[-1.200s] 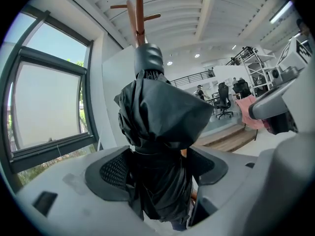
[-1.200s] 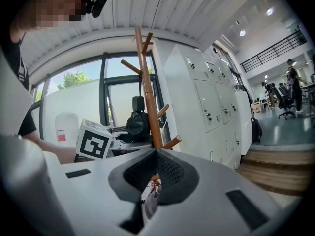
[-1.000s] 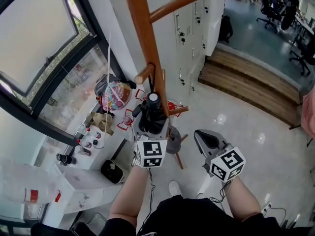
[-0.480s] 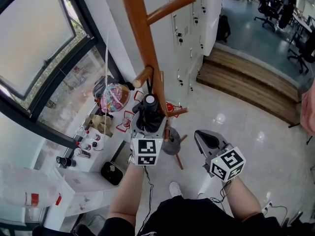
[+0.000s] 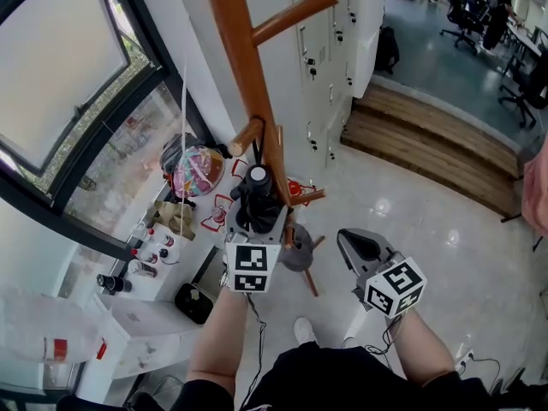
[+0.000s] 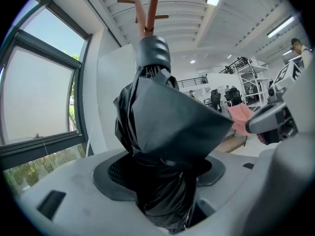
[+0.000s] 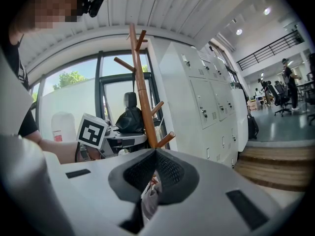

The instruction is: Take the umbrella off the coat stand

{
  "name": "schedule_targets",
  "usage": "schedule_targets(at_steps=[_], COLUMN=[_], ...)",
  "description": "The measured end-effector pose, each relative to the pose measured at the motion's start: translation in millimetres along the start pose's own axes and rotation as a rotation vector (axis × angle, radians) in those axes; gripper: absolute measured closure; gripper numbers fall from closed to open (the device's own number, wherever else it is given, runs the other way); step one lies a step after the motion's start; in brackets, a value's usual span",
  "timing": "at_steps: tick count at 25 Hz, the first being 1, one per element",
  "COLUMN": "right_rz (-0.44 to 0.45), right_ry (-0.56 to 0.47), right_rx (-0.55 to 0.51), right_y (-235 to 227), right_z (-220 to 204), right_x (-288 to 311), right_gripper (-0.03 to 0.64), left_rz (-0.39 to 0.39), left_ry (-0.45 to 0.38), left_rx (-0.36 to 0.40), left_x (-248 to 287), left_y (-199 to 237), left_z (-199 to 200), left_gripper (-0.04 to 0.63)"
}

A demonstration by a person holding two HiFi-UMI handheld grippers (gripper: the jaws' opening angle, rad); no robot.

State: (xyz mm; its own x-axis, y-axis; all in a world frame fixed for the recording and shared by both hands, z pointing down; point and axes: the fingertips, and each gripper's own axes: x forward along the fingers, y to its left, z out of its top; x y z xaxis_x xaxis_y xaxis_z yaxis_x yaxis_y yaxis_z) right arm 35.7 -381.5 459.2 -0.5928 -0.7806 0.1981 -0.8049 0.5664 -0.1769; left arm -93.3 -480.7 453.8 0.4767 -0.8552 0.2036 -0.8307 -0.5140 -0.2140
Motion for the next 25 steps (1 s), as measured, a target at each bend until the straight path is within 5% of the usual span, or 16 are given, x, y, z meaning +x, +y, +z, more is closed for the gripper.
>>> schedule_targets(at_steps=[25], right_rz=[0.039], right_ry=[-0.052], right_rx=[-0.003], right_y=[8], right_z=[12], right_x=[-18], right_gripper=[0.565], left_rz=[0.034], left_ry=[-0.09], left_rx=[-0.111], left_x=[-38], left_y=[-4], left_z=[54], left_gripper=[0.307])
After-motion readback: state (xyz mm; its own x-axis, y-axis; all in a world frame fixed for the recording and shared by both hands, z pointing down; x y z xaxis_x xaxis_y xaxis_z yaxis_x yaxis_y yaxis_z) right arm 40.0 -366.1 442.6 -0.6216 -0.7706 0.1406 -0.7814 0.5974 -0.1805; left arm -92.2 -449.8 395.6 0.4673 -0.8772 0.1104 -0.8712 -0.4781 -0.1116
